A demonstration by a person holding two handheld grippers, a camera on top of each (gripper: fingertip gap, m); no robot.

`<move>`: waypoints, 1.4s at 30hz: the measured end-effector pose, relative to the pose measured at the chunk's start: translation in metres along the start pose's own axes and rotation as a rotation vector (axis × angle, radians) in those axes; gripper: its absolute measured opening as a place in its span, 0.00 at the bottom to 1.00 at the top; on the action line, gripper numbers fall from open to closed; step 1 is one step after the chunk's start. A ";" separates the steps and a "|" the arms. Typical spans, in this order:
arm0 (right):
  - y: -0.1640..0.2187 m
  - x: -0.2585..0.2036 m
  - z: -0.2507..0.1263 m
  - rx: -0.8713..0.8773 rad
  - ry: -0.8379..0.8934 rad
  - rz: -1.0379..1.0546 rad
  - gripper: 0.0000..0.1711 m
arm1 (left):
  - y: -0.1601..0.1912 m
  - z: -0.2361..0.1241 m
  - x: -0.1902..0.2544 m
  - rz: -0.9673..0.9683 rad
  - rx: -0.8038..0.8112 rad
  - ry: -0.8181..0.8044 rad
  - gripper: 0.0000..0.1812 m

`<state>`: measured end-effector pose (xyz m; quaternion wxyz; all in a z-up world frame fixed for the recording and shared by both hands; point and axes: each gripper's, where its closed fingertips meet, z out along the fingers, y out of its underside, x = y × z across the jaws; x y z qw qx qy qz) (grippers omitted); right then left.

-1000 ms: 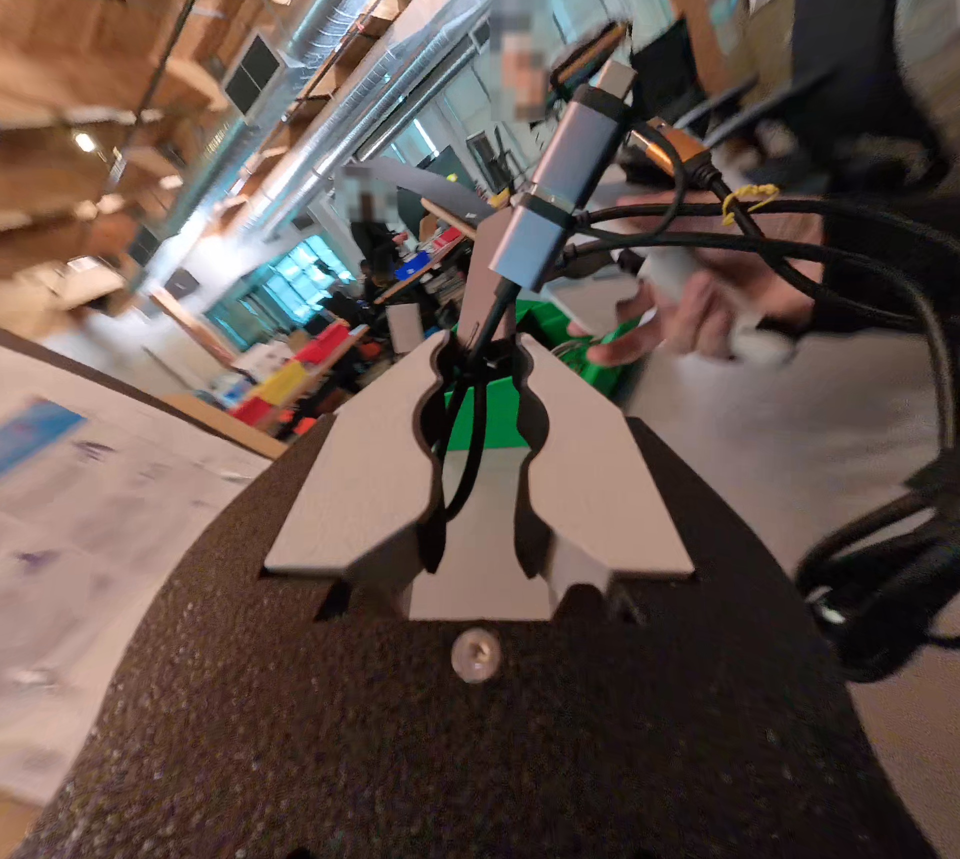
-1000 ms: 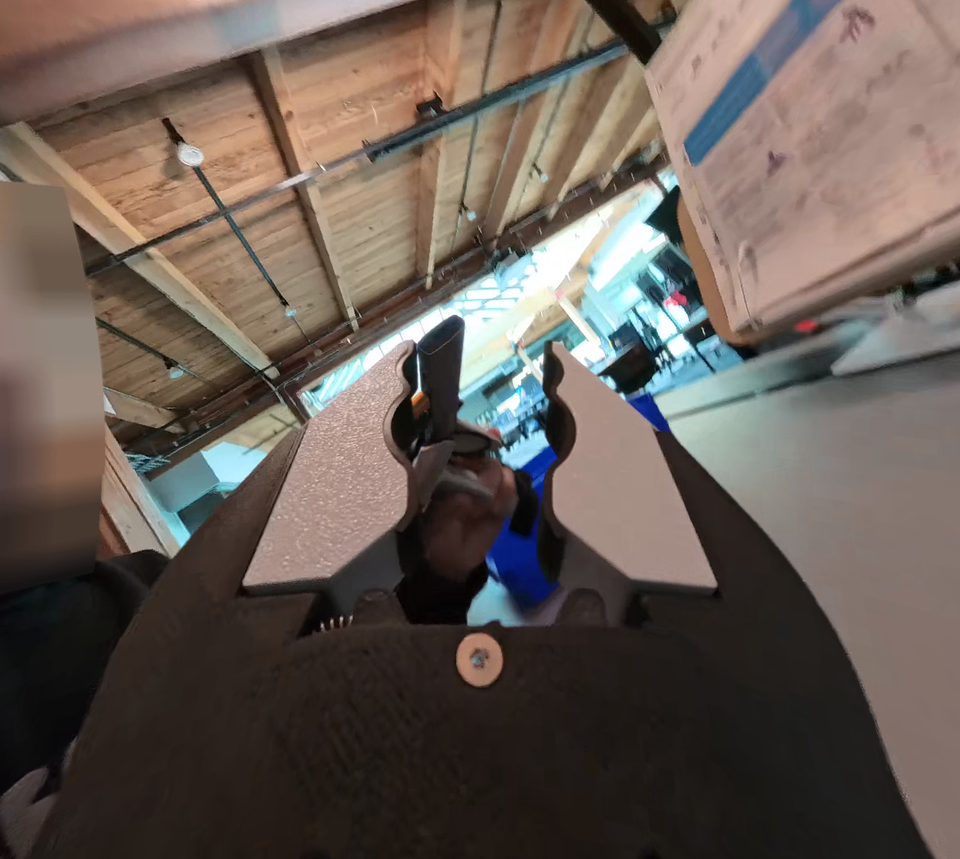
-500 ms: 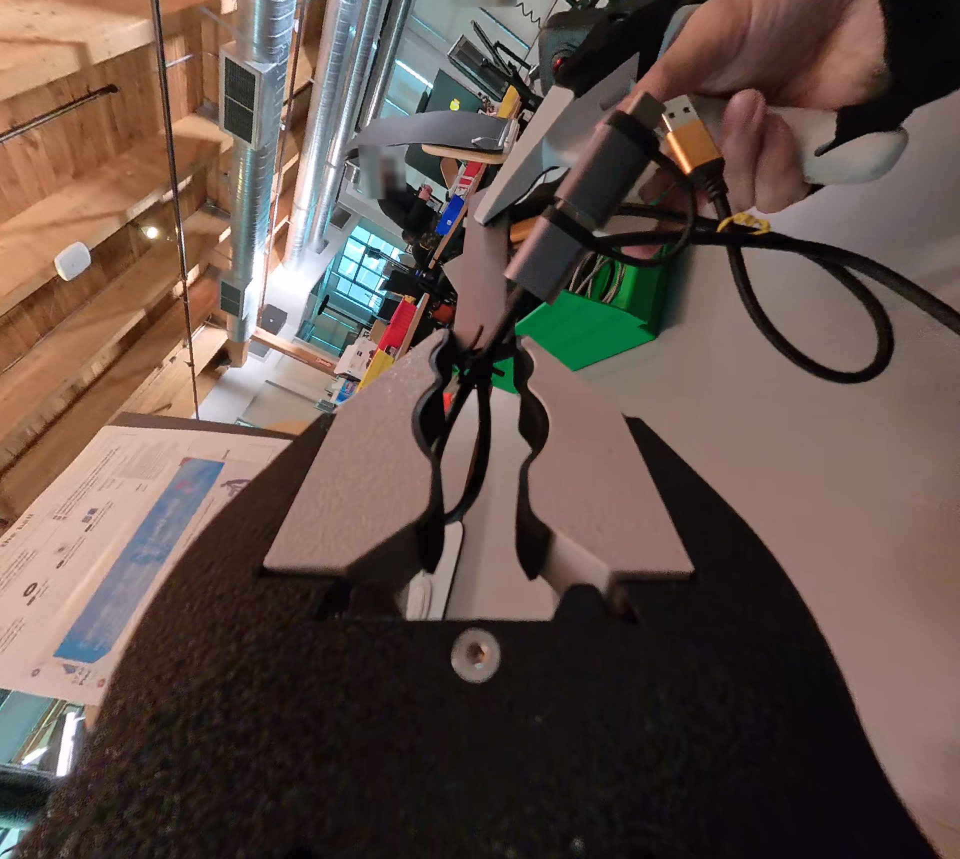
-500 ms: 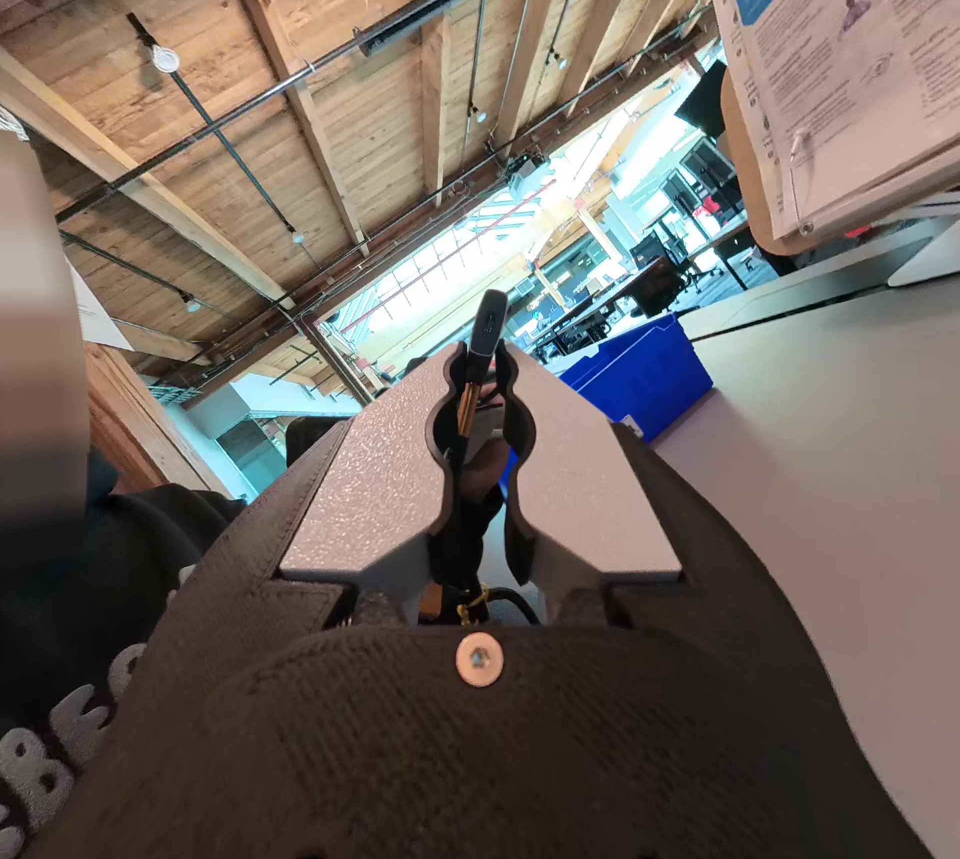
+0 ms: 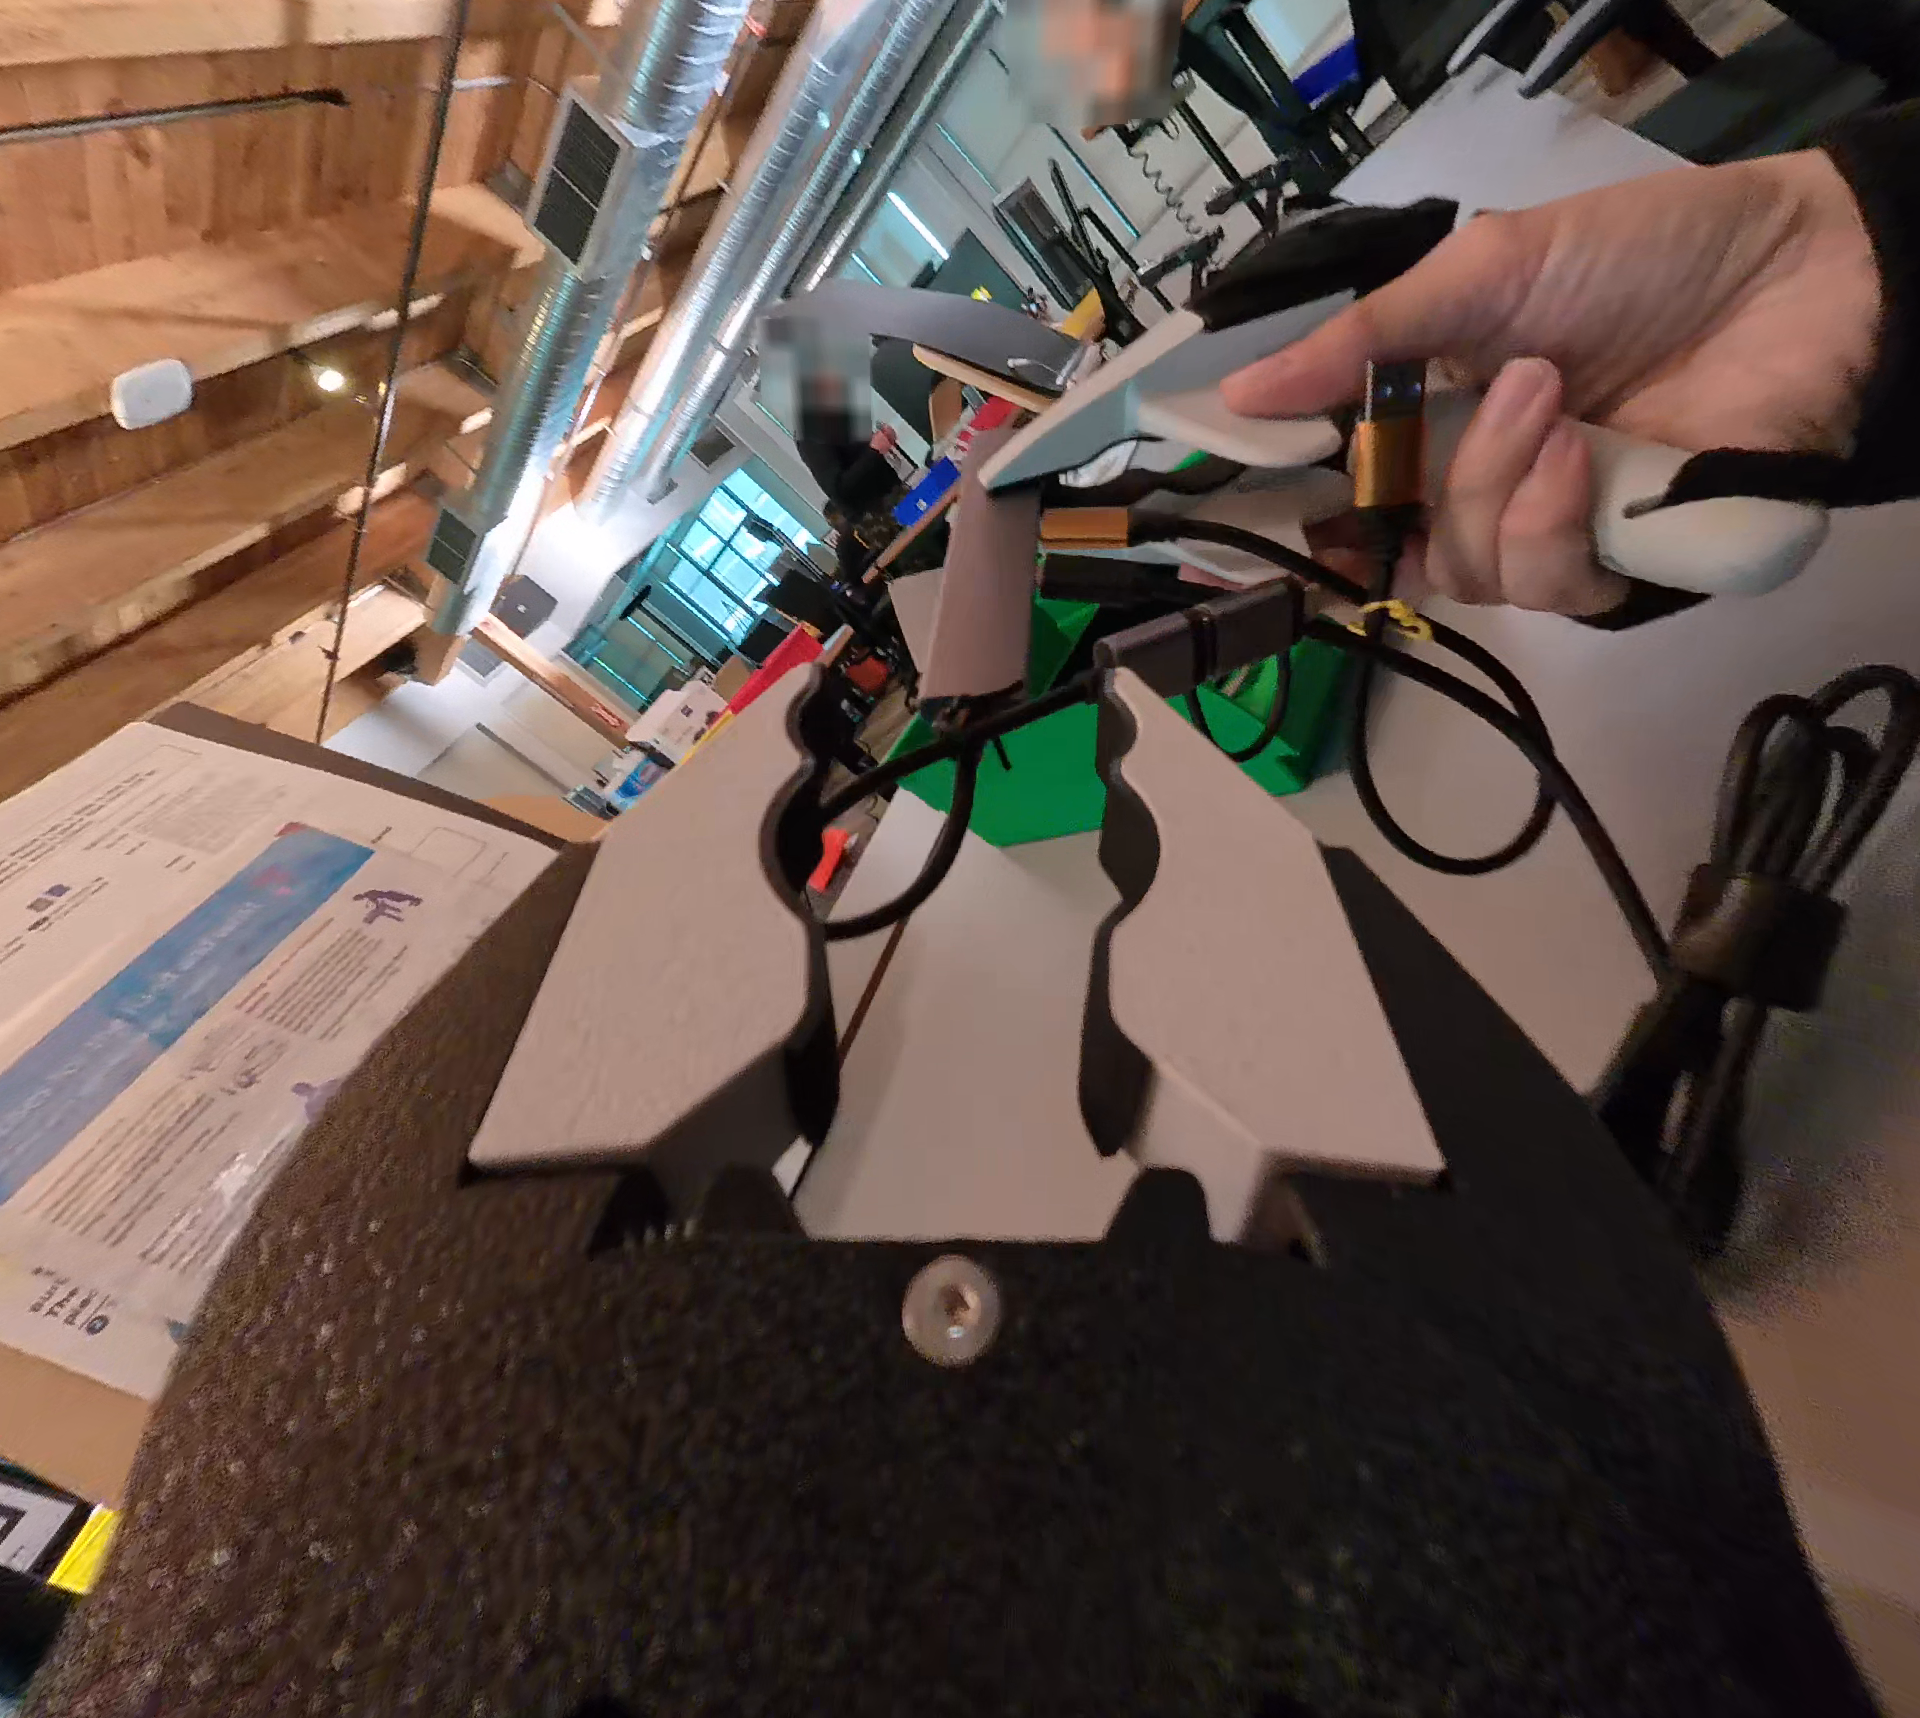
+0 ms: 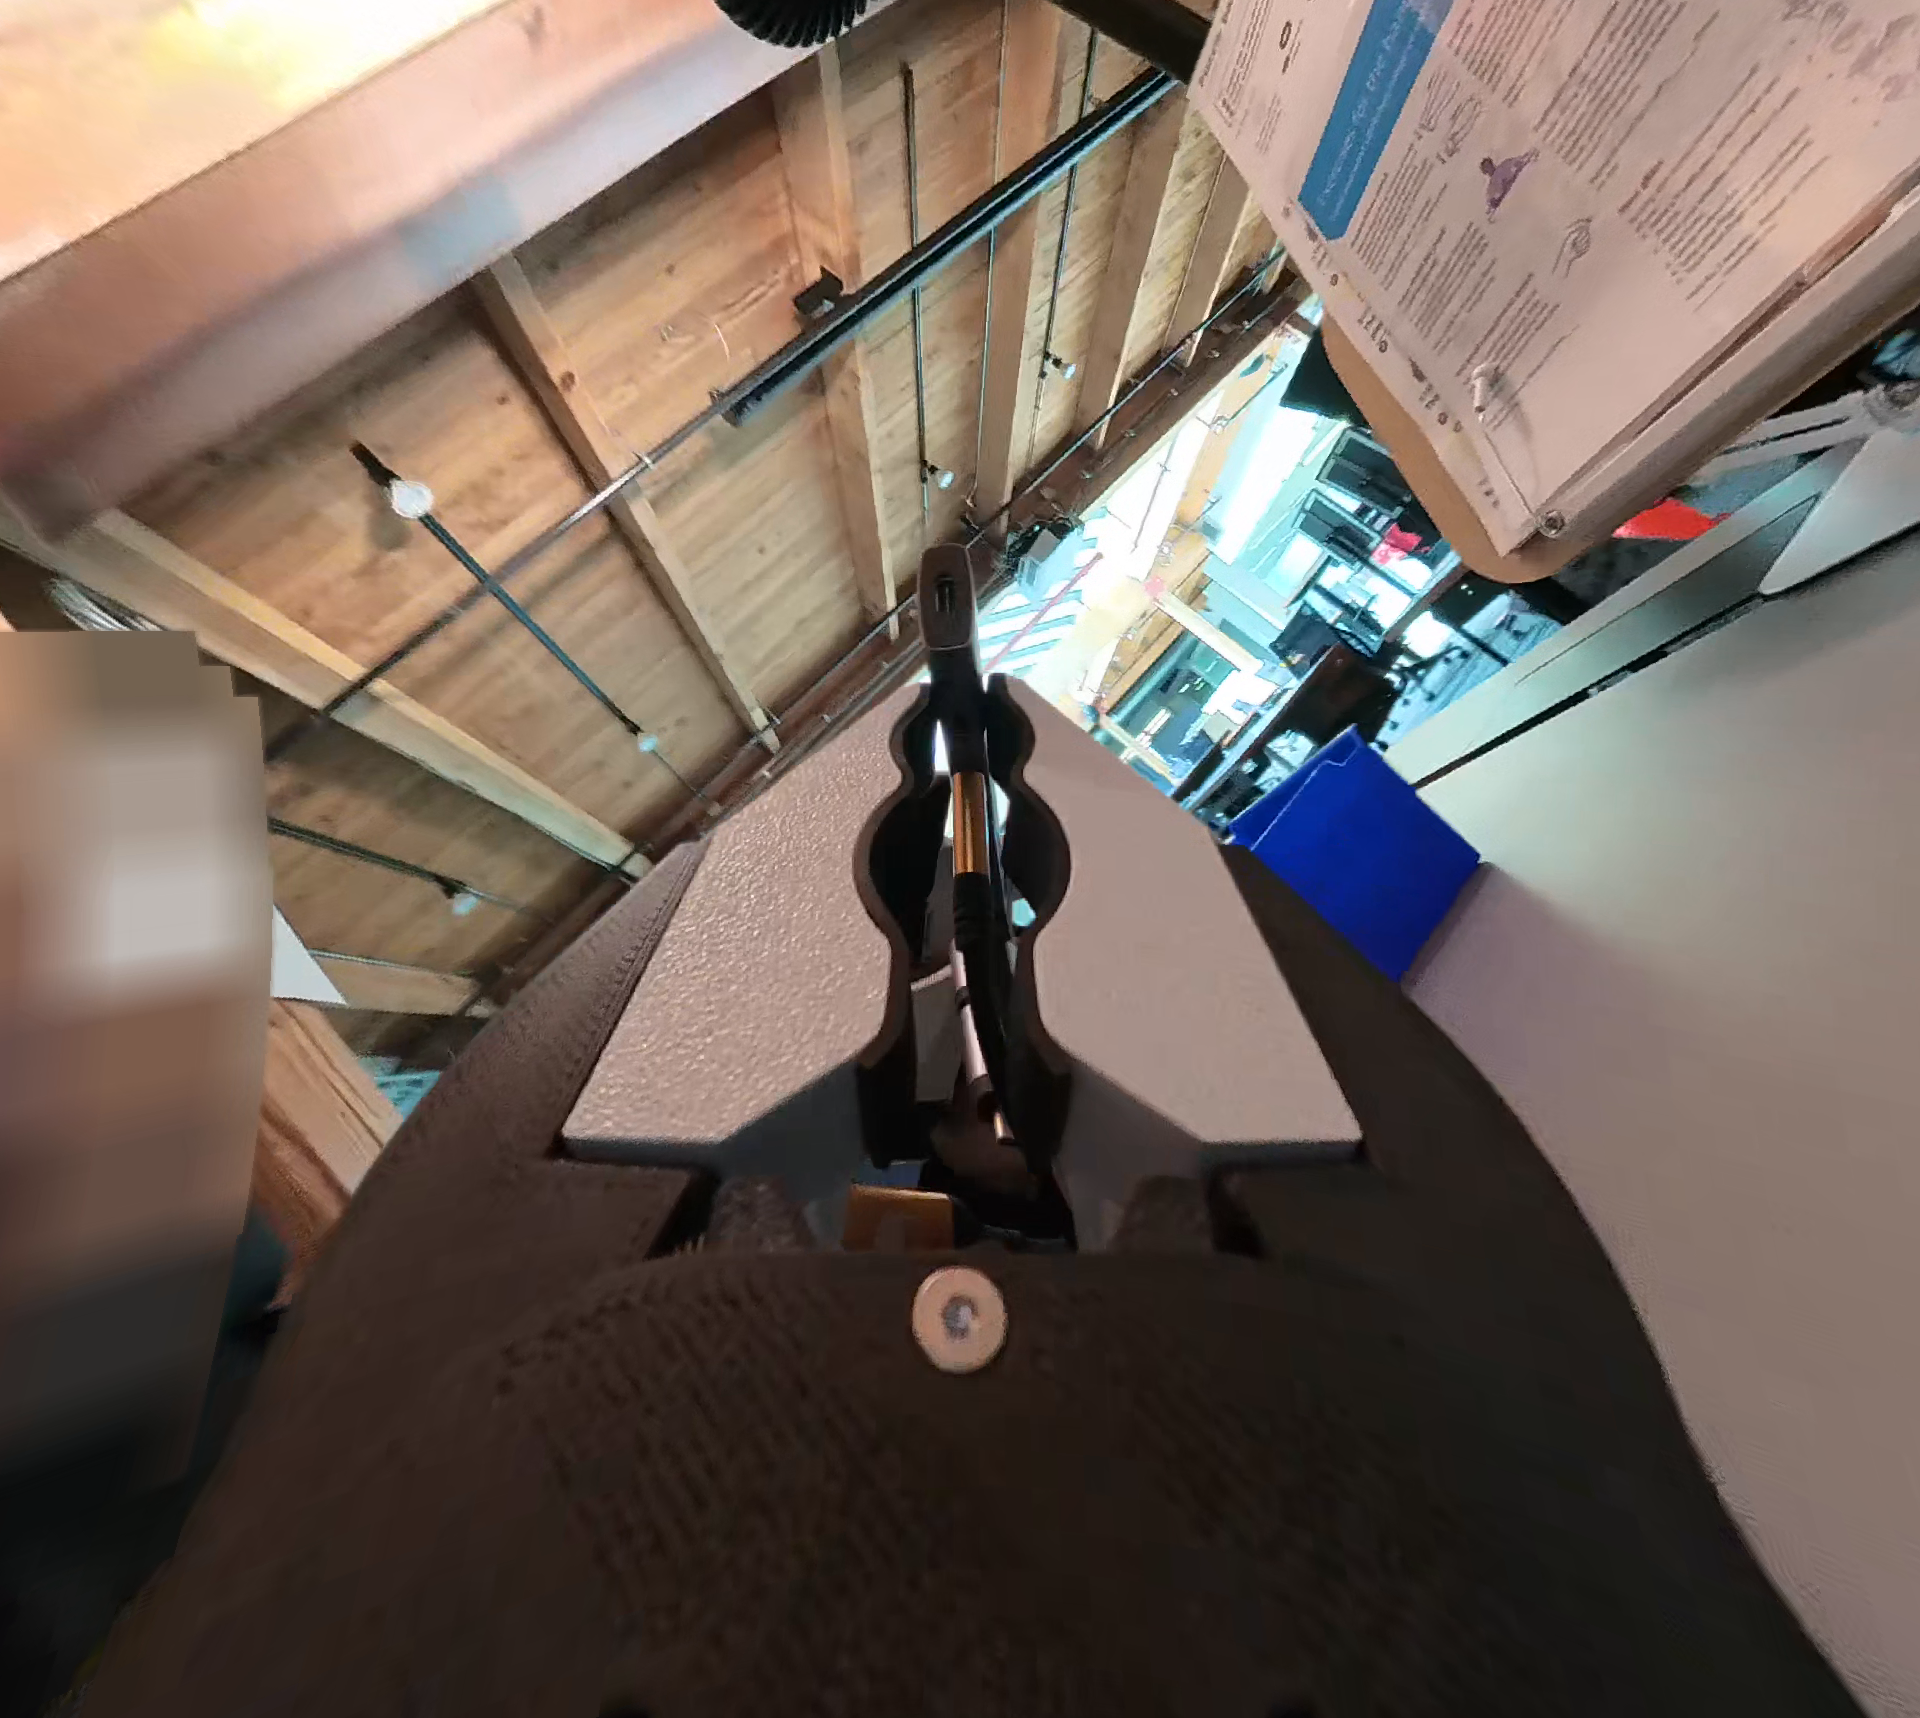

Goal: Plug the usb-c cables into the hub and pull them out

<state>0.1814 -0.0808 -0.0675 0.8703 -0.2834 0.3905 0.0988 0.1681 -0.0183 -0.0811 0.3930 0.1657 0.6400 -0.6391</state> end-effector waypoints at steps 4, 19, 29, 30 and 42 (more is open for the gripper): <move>-0.003 0.000 -0.003 0.006 -0.005 0.026 0.04 | 0.011 -0.006 -0.004 0.078 -0.060 -0.002 0.27; 0.019 -0.004 0.012 -0.038 -0.099 0.195 0.05 | 0.001 -0.004 -0.002 -0.082 0.030 0.015 0.25; 0.006 -0.009 0.004 -0.008 -0.108 0.179 0.05 | 0.011 -0.009 -0.019 -0.225 0.001 -0.033 0.31; 0.008 -0.009 0.005 -0.013 -0.114 0.190 0.05 | 0.009 -0.009 -0.017 -0.263 0.014 -0.006 0.31; 0.031 0.000 0.023 -0.040 -0.095 0.243 0.04 | -0.004 -0.002 0.001 -0.184 0.037 0.045 0.13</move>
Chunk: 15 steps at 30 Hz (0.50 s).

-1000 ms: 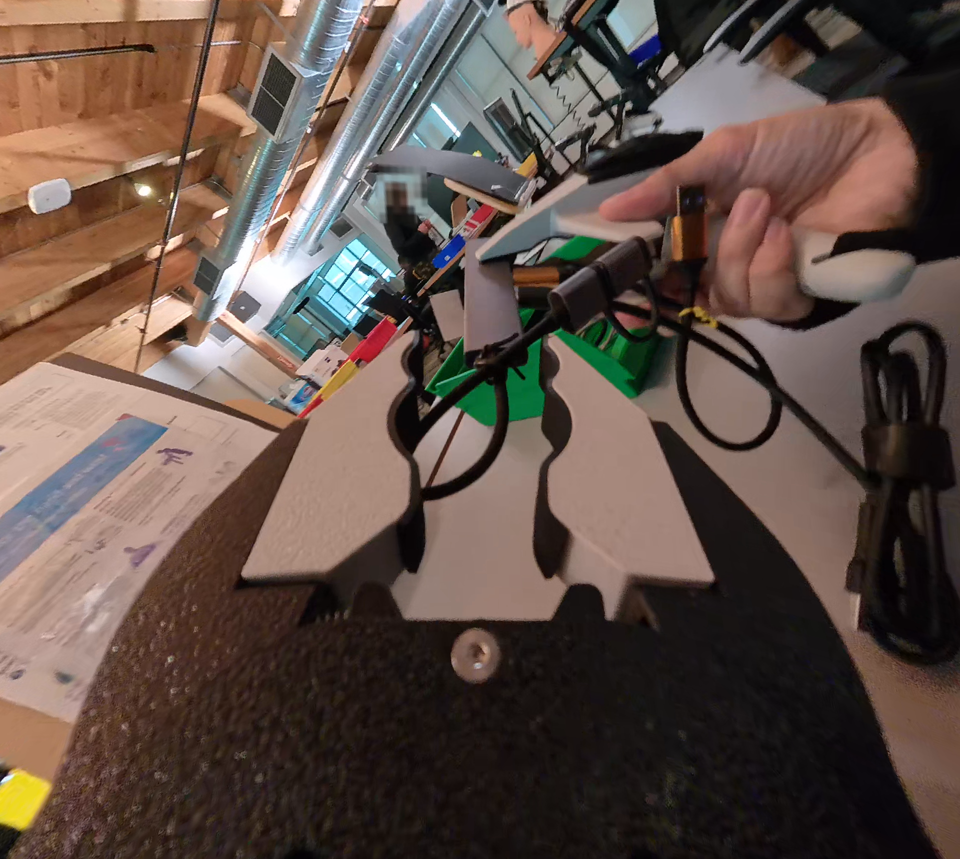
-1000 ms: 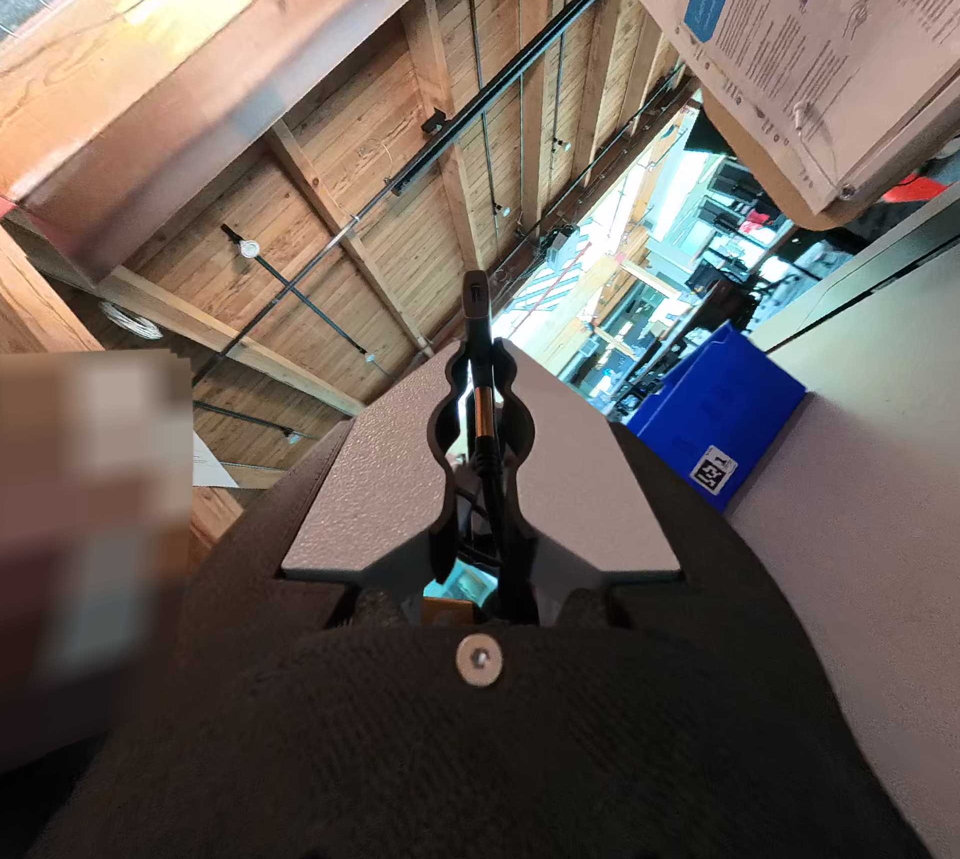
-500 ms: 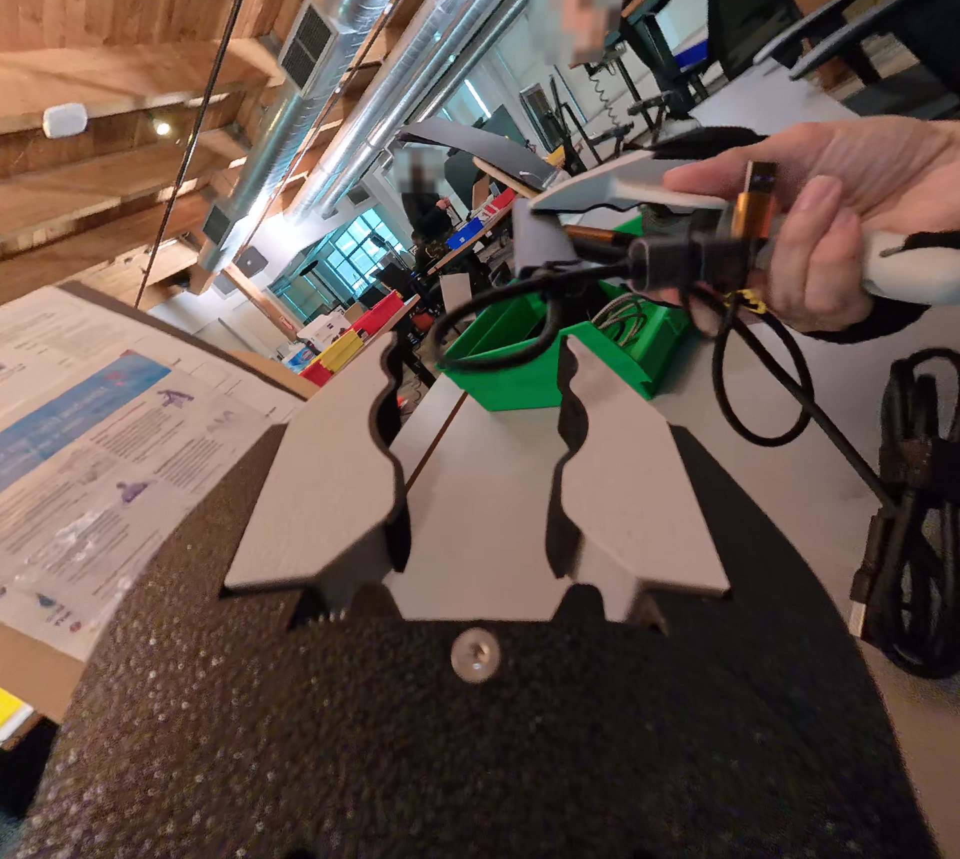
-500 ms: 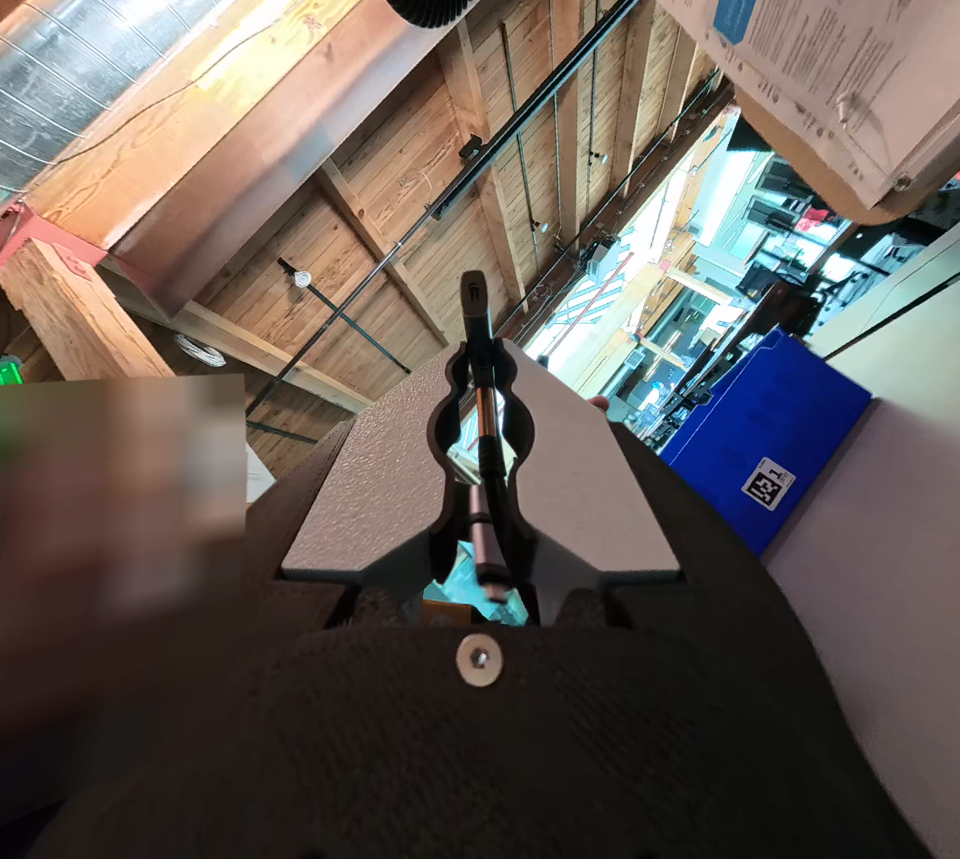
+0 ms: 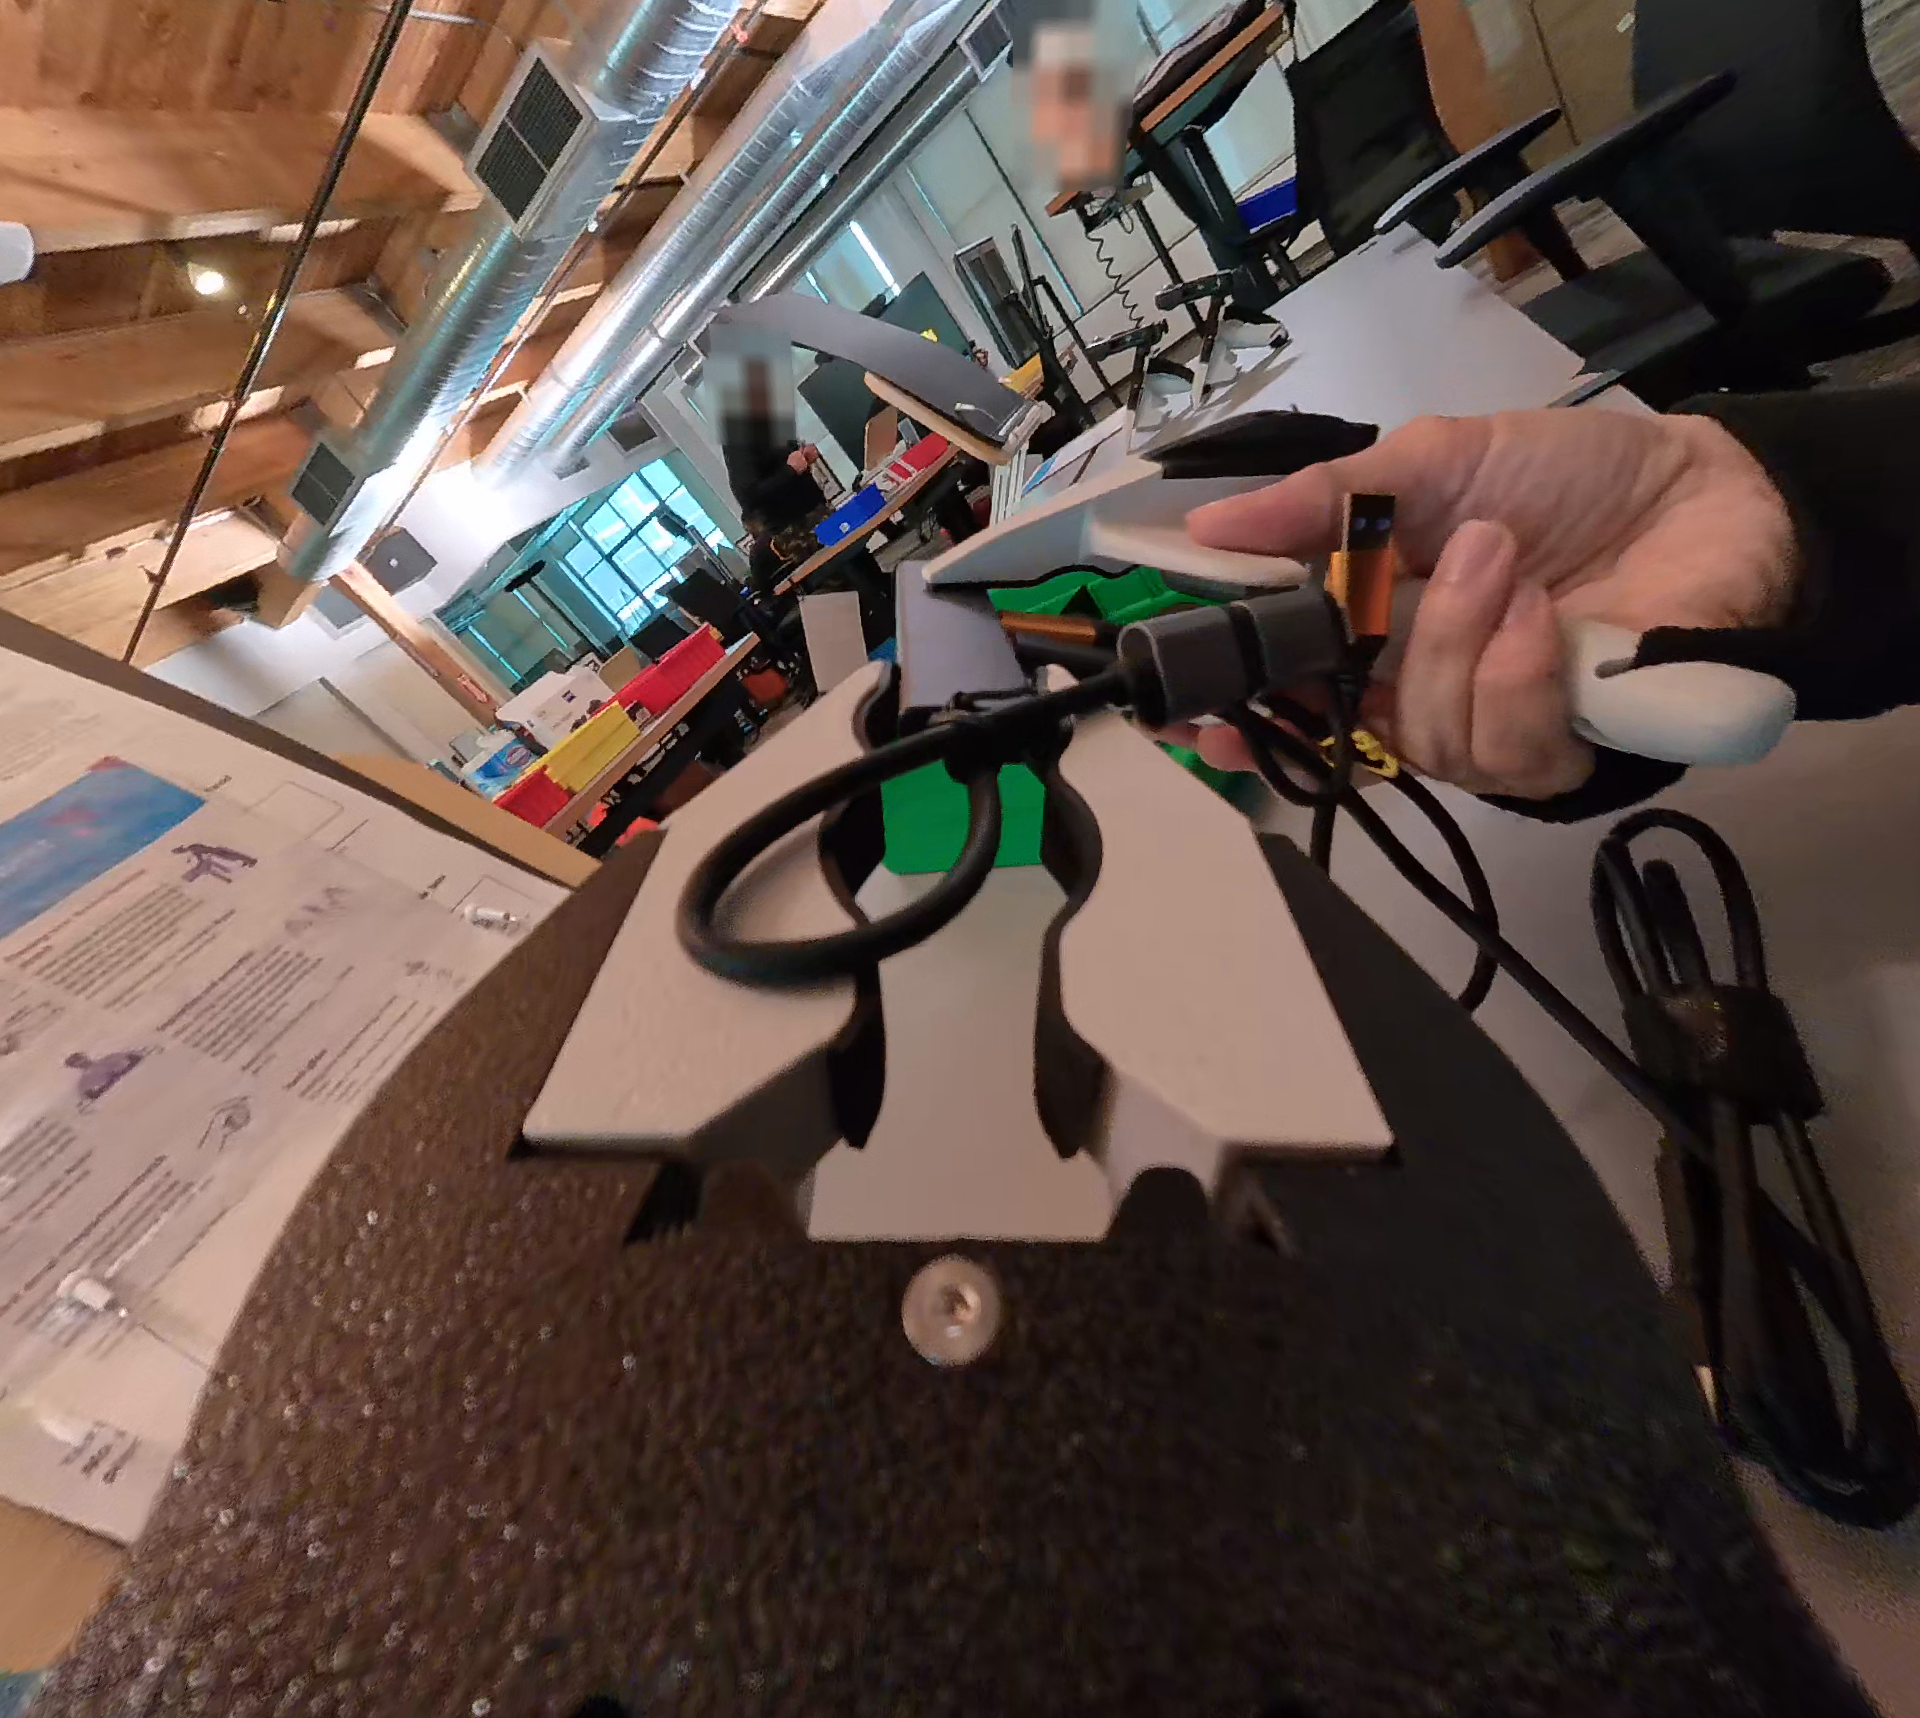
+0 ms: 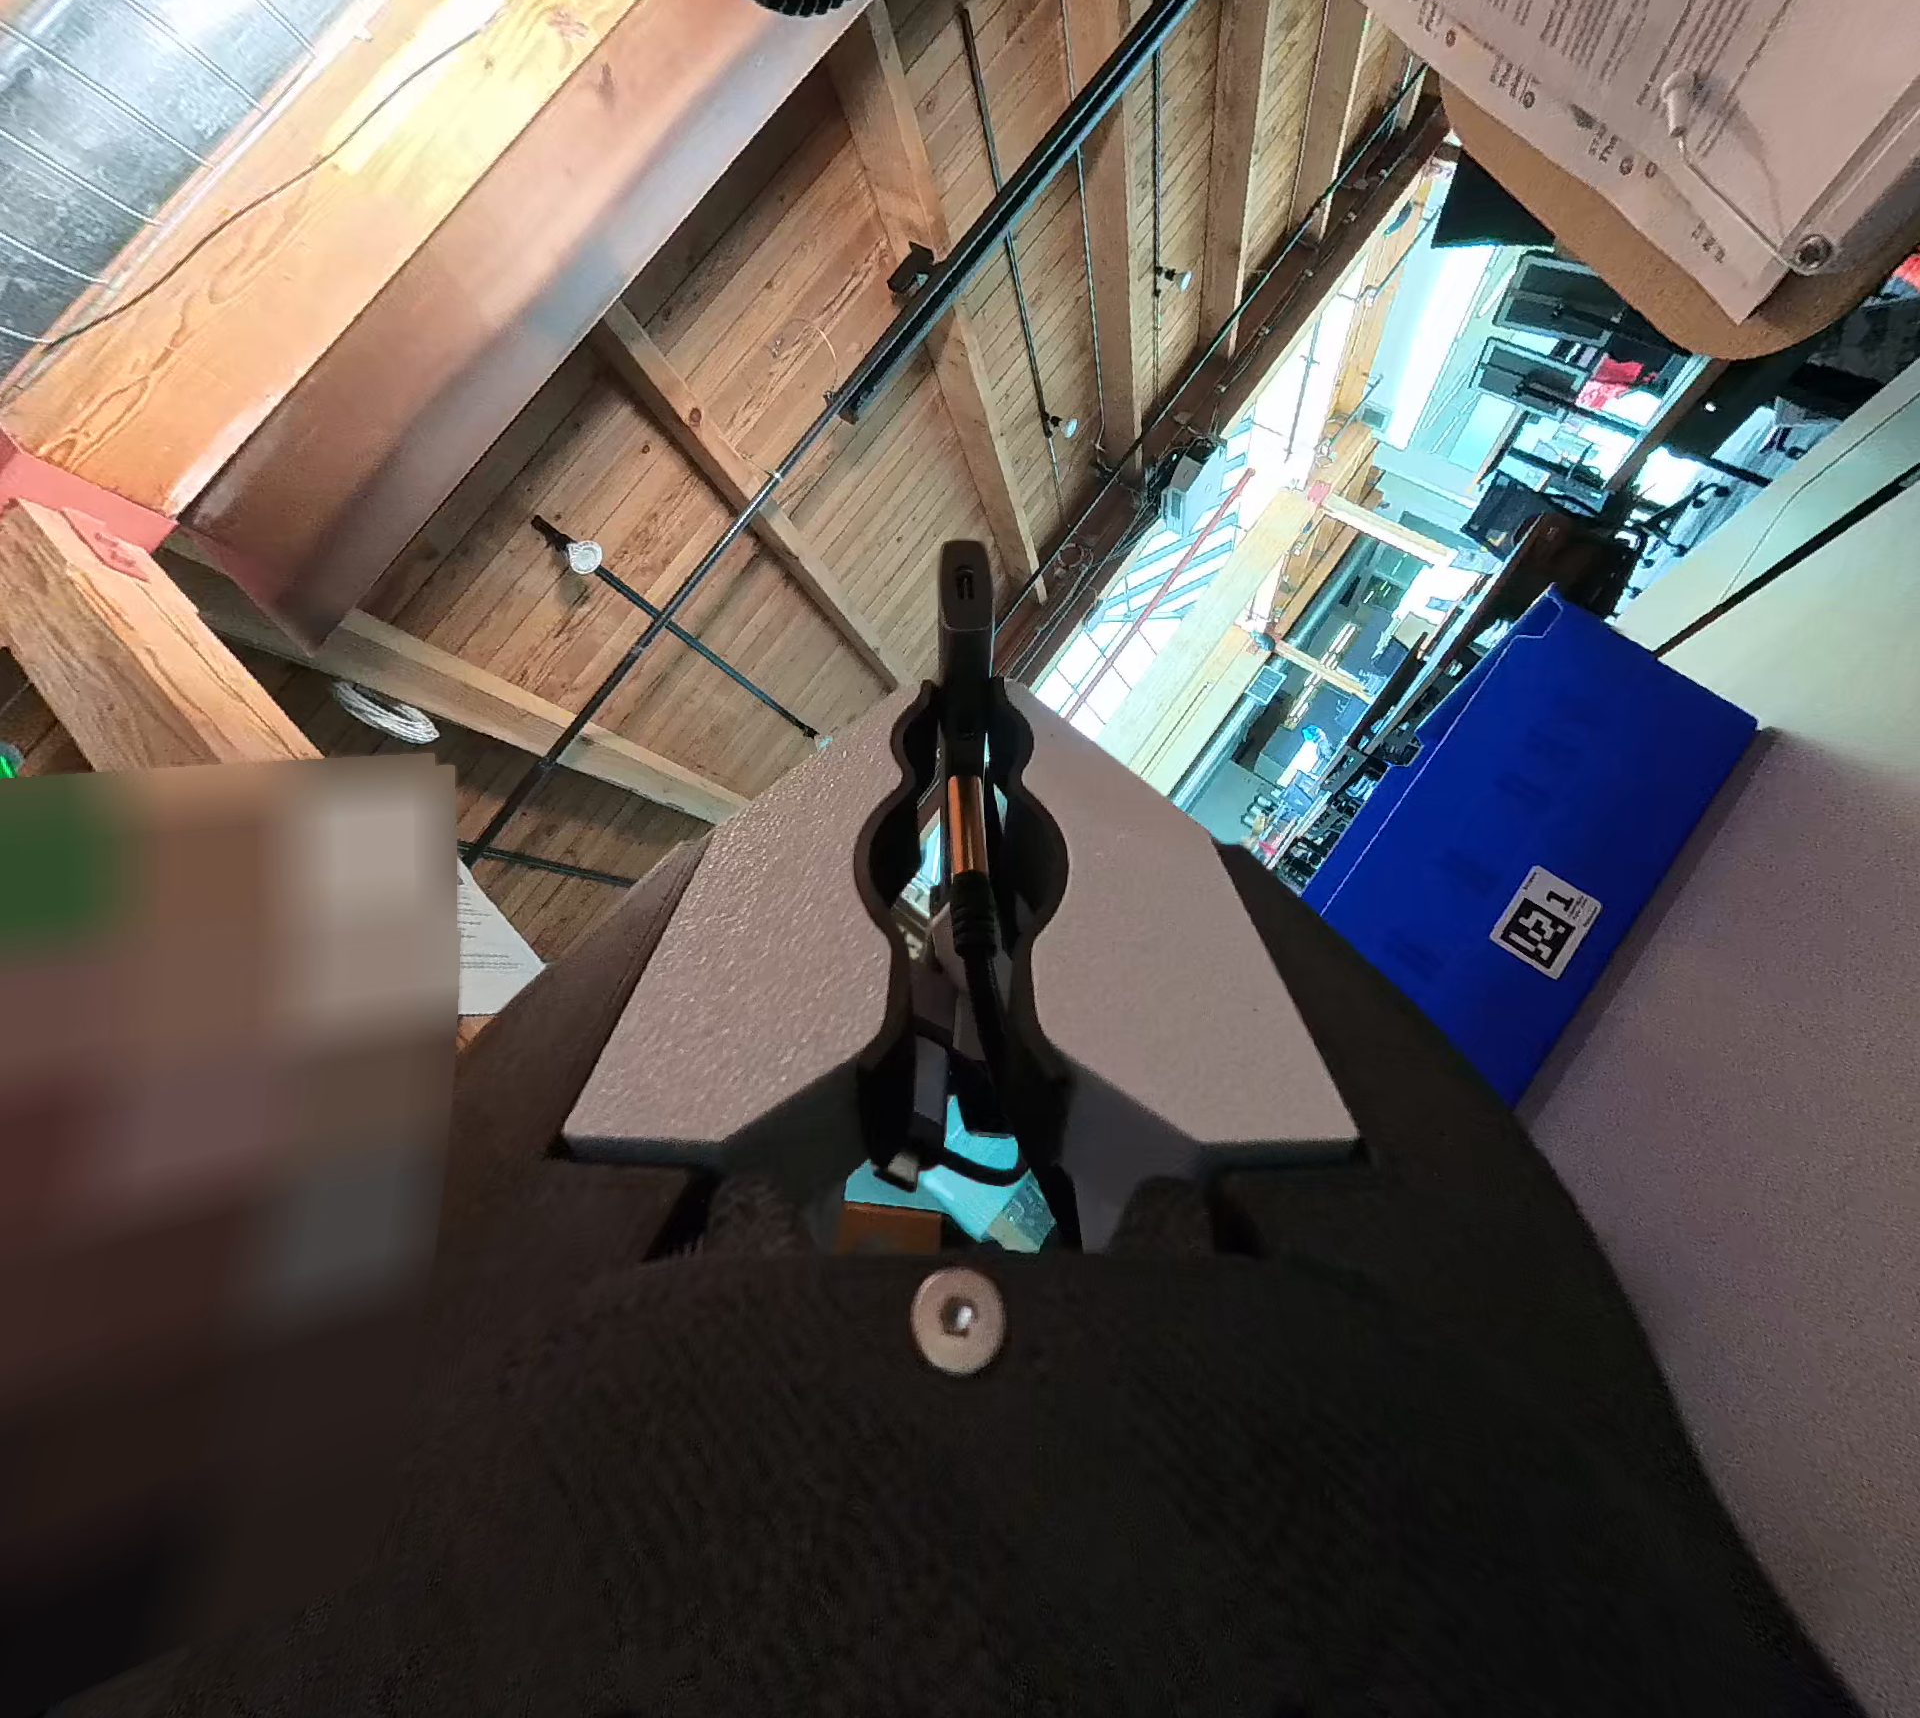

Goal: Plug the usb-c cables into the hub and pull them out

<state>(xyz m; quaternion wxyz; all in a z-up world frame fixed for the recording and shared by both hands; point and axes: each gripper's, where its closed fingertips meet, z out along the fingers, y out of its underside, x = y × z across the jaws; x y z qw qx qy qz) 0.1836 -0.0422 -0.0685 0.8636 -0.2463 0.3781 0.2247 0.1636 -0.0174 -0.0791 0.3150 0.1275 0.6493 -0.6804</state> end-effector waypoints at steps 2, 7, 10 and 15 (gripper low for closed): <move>-0.001 0.002 0.000 0.006 0.014 -0.007 0.05 | 0.002 0.000 -0.002 -0.015 -0.029 -0.012 0.13; -0.026 0.007 -0.018 0.029 0.179 -0.286 0.19 | 0.017 0.002 -0.015 -0.028 -0.131 -0.094 0.12; -0.035 -0.004 -0.026 -0.024 0.376 -0.686 0.28 | 0.024 -0.005 -0.034 -0.055 -0.160 -0.194 0.12; -0.004 -0.009 -0.008 -0.209 0.496 -1.142 0.23 | 0.019 -0.007 -0.041 -0.118 -0.105 -0.227 0.12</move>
